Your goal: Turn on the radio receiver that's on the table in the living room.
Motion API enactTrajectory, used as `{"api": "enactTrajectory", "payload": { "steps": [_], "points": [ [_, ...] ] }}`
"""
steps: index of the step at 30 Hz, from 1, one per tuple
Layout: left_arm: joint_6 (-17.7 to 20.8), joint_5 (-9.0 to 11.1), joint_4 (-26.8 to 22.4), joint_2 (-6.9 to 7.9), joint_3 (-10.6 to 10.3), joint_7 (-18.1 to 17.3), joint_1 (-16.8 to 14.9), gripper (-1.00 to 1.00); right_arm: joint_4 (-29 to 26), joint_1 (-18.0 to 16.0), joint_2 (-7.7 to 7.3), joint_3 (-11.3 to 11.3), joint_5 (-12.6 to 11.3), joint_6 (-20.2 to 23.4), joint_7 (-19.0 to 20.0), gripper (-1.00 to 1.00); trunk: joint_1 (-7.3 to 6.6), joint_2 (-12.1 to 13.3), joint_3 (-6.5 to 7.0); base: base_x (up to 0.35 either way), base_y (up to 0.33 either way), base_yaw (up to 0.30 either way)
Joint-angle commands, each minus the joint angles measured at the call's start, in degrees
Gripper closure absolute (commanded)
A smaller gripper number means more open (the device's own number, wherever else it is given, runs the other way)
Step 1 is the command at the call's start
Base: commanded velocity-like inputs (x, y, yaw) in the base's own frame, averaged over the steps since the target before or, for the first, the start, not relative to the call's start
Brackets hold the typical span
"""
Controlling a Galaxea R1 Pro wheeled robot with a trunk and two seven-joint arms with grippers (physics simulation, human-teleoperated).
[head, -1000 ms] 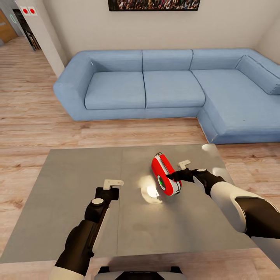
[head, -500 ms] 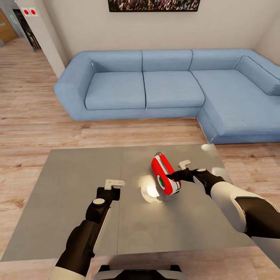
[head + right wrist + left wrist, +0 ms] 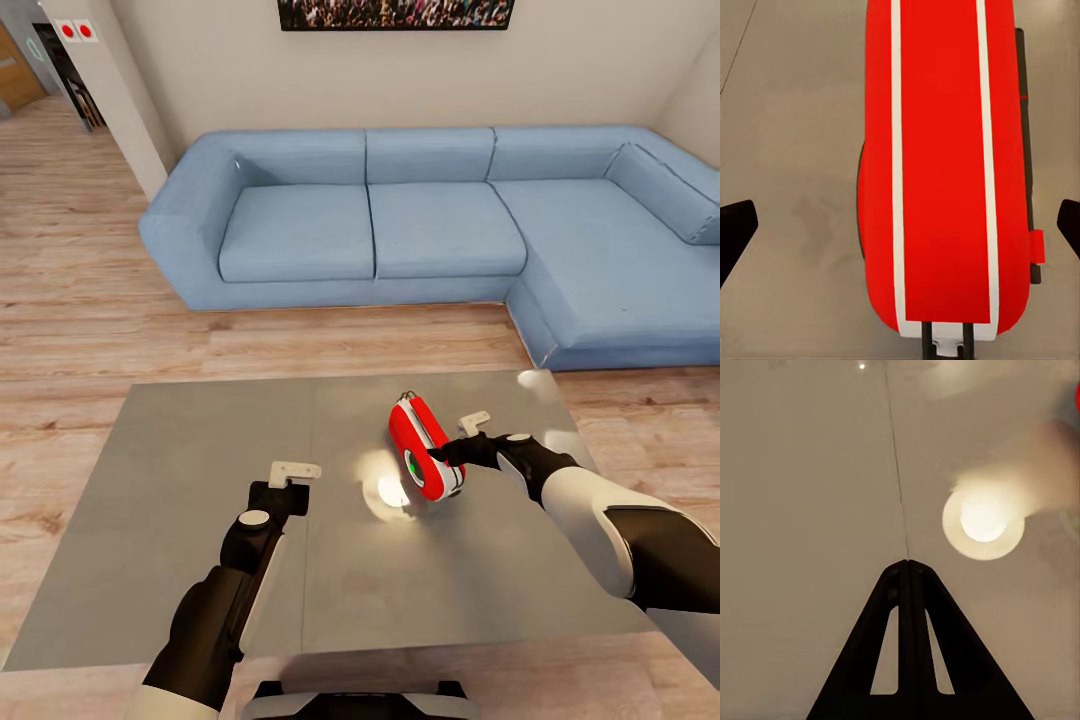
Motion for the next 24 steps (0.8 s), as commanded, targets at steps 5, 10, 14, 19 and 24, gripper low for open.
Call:
{"api": "enactTrajectory", "payload": {
  "steps": [5,10,14,19,24],
  "points": [
    [0.0,0.0,0.0,0.0,0.0,0.0,0.0,1.0,0.0,0.0,0.0,0.0,0.0,0.0,0.0,-1.0,0.0,0.0,0.0,-0.138,-0.033,0.0],
    [0.0,0.0,0.03,0.0,0.0,0.0,0.0,1.0,0.0,0.0,0.0,0.0,0.0,0.0,0.0,-1.0,0.0,0.0,0.0,-0.296,-0.092,0.0],
    [0.0,0.0,0.08,0.0,0.0,0.0,0.0,1.0,0.0,0.0,-0.05,0.0,0.0,0.0,0.0,-1.0,0.0,0.0,0.0,-0.314,-0.099,0.0],
    [0.0,0.0,0.09,0.0,0.0,0.0,0.0,1.0,-0.01,0.0,-0.08,0.0,0.01,0.0,-0.02,-1.0,0.0,0.0,0.0,-0.316,-0.102,0.0],
    [0.0,0.0,0.09,0.0,0.0,0.03,0.0,1.0,0.0,0.0,-0.08,0.0,0.0,0.0,-0.02,-1.0,0.0,0.0,0.0,-0.271,-0.096,0.0]
  ]
}}
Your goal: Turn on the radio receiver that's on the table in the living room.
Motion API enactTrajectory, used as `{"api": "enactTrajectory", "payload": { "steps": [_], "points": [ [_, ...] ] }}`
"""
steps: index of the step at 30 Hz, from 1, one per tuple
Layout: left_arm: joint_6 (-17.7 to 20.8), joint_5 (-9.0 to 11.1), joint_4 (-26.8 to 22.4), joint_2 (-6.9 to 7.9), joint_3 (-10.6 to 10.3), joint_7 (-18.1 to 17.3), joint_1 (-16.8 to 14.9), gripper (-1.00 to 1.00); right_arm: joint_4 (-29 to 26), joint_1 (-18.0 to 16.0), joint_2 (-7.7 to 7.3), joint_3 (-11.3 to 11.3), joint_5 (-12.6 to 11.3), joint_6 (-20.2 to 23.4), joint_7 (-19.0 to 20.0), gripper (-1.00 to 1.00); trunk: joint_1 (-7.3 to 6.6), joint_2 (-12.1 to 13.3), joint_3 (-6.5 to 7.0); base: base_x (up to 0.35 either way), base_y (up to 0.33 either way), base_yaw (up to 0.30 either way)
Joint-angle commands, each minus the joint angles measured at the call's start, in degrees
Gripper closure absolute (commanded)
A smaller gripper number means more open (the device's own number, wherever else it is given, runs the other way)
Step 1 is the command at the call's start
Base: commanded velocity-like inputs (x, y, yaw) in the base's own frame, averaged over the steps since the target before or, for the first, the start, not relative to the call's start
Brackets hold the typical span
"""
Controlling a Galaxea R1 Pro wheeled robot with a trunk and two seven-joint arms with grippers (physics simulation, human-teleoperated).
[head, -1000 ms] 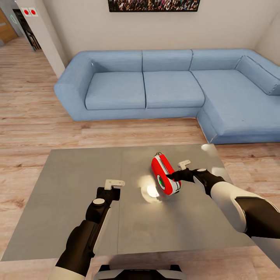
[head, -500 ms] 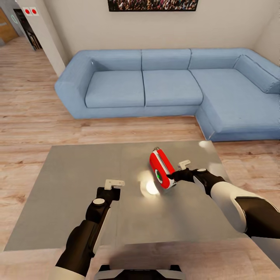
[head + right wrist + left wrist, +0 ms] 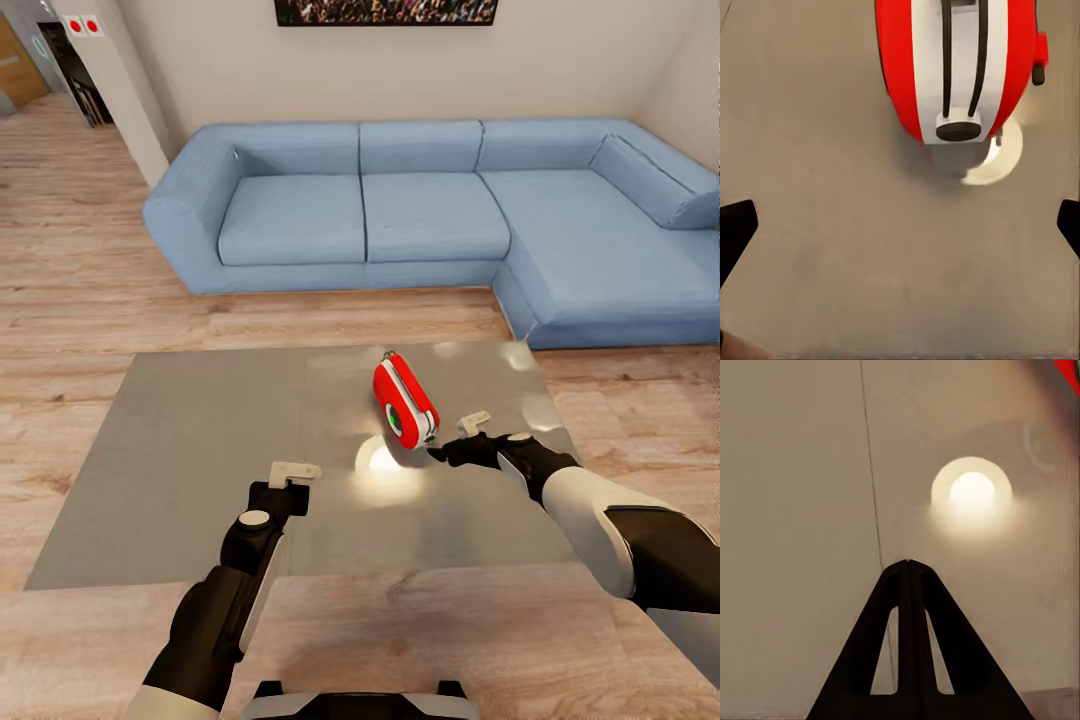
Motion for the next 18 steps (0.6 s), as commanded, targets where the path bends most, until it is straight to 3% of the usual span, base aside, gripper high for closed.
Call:
{"api": "enactTrajectory", "payload": {
  "steps": [1,8,13,18],
  "points": [
    [0.0,-0.01,0.0,0.0,0.0,0.01,0.0,1.0,0.0,0.0,0.0,0.0,0.0,0.0,0.01,-1.0,0.0,0.0,0.0,-0.09,-0.034,0.0],
    [0.0,-0.01,0.0,0.0,0.0,-0.03,0.0,1.0,0.0,0.0,-0.01,0.0,0.0,0.0,-0.01,-1.0,0.0,0.0,0.0,-0.032,-0.007,0.0],
    [-0.06,-0.05,0.07,0.0,0.0,-0.03,0.0,1.0,0.0,0.0,-0.01,0.0,0.01,0.0,-0.02,-1.0,0.0,0.0,0.0,-0.241,0.0,0.0],
    [-0.15,-0.01,0.23,0.0,-0.08,-0.14,0.0,1.0,-0.04,0.0,-0.06,-0.05,0.07,0.0,-0.05,-1.0,0.0,0.0,0.0,-0.07,0.0,0.0]
  ]
}}
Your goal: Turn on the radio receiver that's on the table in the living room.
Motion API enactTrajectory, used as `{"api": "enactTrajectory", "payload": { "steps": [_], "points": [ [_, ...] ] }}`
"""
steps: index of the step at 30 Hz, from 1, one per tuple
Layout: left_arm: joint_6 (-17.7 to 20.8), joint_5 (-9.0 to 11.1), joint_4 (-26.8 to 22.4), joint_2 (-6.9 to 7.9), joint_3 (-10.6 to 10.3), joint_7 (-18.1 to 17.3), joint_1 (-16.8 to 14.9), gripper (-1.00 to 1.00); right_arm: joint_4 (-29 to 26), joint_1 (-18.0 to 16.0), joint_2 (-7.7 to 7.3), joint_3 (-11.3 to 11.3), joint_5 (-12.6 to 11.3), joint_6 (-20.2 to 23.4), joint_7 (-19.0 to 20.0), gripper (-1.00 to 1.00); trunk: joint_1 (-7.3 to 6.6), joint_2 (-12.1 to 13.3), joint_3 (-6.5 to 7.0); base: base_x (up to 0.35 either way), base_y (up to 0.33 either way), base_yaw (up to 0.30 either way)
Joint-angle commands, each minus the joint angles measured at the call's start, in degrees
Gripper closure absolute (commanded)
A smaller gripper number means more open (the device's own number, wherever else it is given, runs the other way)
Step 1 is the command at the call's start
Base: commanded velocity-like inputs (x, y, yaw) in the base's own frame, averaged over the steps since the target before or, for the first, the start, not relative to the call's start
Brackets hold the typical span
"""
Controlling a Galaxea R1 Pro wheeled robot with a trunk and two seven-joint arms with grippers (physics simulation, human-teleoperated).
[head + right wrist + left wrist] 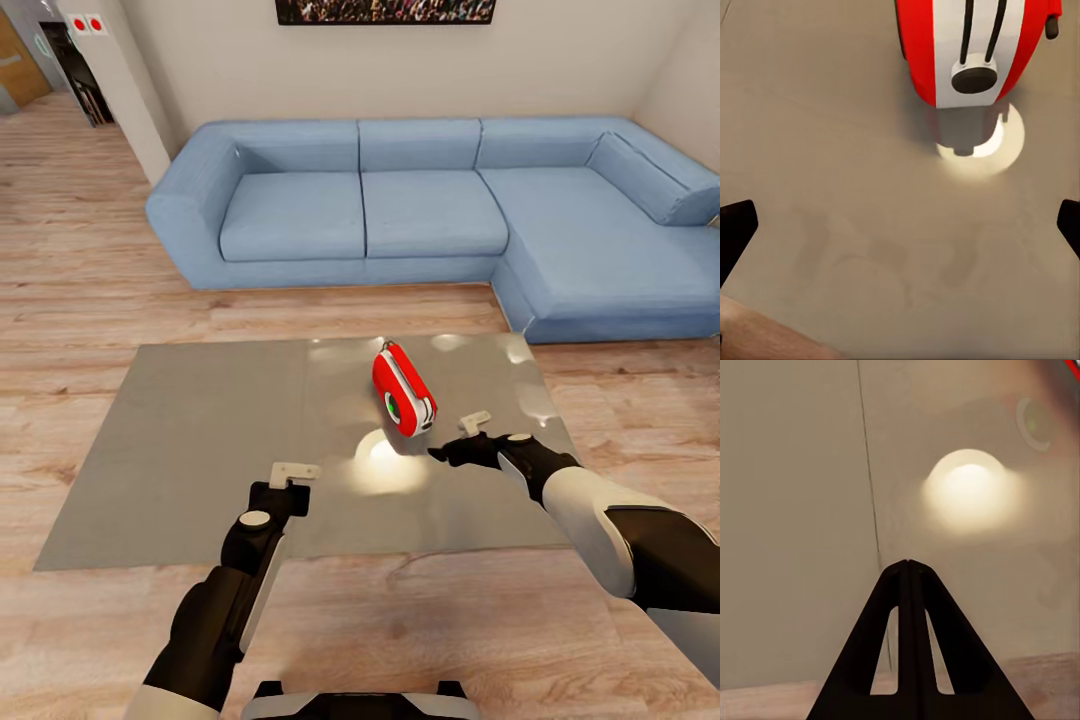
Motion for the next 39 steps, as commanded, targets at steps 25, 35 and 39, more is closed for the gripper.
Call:
{"api": "enactTrajectory", "payload": {
  "steps": [25,35,39],
  "points": [
    [-33.51,9.65,62.79,9.54,8.55,0.19,4.35,1.0,6.46,23.78,-2.89,-0.03,-0.07,-4.03,-4.15,-1.0,0.0,0.0,0.0,-0.002,0.0,0.0],
    [-51.15,9.47,80.73,15.76,8.53,0.7,8.62,1.0,6.46,39.51,-3.55,0.05,-0.1,-5.17,-16.4,-1.0,0.0,0.0,0.0,0.0,0.0,0.0],
    [-51.4,9.22,80.88,16.05,8.31,0.7,11.06,1.0,6.46,43.51,-3.13,0.1,-0.02,-4.98,-22.86,-1.0,0.0,0.0,0.0,0.0,0.0,0.0]
  ]
}}
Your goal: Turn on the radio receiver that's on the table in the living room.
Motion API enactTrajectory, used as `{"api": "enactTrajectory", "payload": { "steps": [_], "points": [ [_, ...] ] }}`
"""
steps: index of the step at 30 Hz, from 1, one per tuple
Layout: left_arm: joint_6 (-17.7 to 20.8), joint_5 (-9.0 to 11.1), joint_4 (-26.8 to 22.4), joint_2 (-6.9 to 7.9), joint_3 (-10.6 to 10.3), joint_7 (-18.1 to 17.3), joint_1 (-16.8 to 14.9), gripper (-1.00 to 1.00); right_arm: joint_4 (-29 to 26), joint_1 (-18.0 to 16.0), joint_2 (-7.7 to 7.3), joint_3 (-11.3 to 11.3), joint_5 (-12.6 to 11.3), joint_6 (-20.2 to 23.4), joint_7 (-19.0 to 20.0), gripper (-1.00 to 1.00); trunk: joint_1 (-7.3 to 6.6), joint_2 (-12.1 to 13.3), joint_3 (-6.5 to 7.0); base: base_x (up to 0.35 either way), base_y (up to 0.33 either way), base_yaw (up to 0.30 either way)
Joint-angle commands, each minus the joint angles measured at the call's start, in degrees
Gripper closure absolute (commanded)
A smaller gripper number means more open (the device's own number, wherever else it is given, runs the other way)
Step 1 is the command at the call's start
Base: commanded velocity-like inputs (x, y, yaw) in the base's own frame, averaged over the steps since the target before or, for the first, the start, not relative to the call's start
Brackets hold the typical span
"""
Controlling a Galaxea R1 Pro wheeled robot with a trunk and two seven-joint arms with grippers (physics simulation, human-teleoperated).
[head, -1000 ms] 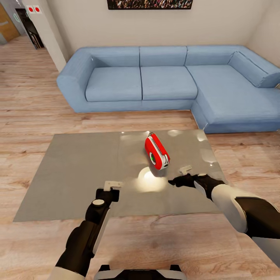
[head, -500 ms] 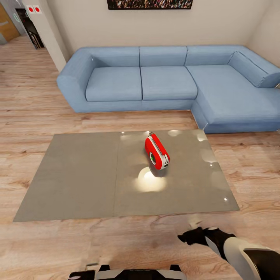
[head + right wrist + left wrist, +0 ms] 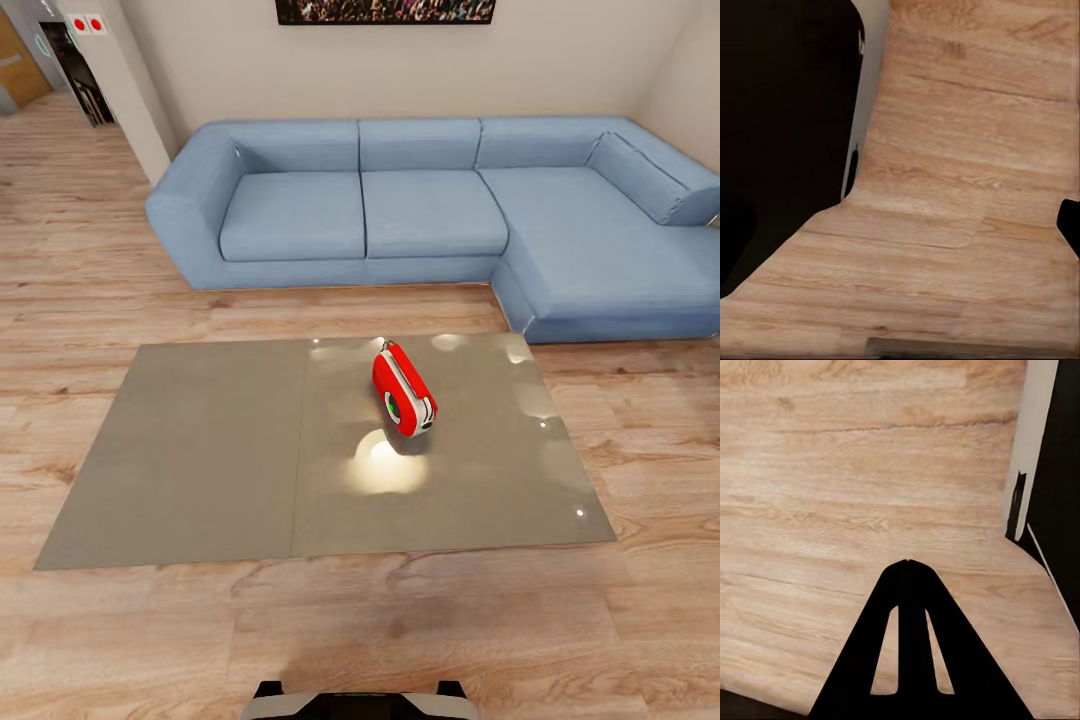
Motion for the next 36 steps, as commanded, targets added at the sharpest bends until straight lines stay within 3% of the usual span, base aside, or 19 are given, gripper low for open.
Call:
{"api": "enactTrajectory", "payload": {
  "steps": [1,5,10,15,33,36],
  "points": [
    [-0.04,-0.01,-0.01,-0.01,-0.04,-0.04,0.24,1.0,-0.01,0.39,0.07,0.01,0.01,0.07,-0.86,-1.0,0.0,0.0,0.0,0.0,0.0,0.0],
    [-0.27,0.29,-0.08,-0.83,-0.01,-0.34,0.57,1.0,-0.01,0.94,0.3,0.1,0.13,0.14,-2.0,-1.0,0.0,0.0,0.0,0.0,0.0,0.0],
    [-0.3,0.28,-0.07,-4.74,0.01,-0.42,0.68,1.0,-0.03,1.11,0.64,0.06,0.09,0.13,-2.24,-1.0,0.0,0.0,0.0,0.0,0.0,0.0],
    [-0.23,0.32,-0.07,-6.51,0.01,-0.5,0.7,1.0,-0.01,1.14,0.97,0.07,0.08,0.07,-2.24,-1.0,0.0,0.0,0.0,0.0,0.0,0.0],
    [-0.18,0.49,-0.06,-7.13,0.1,-0.57,0.7,1.0,-0.01,1.15,1.12,0.06,0.04,0.08,-2.24,-1.0,0.0,0.0,0.0,0.0,0.0,0.0],
    [-0.33,0.6,-0.06,-8.35,0.14,-0.59,0.7,1.0,-0.01,1.13,1.15,0.06,0.05,0.07,-2.24,-1.0,0.0,0.0,0.0,0.0,0.0,0.0]
  ]
}}
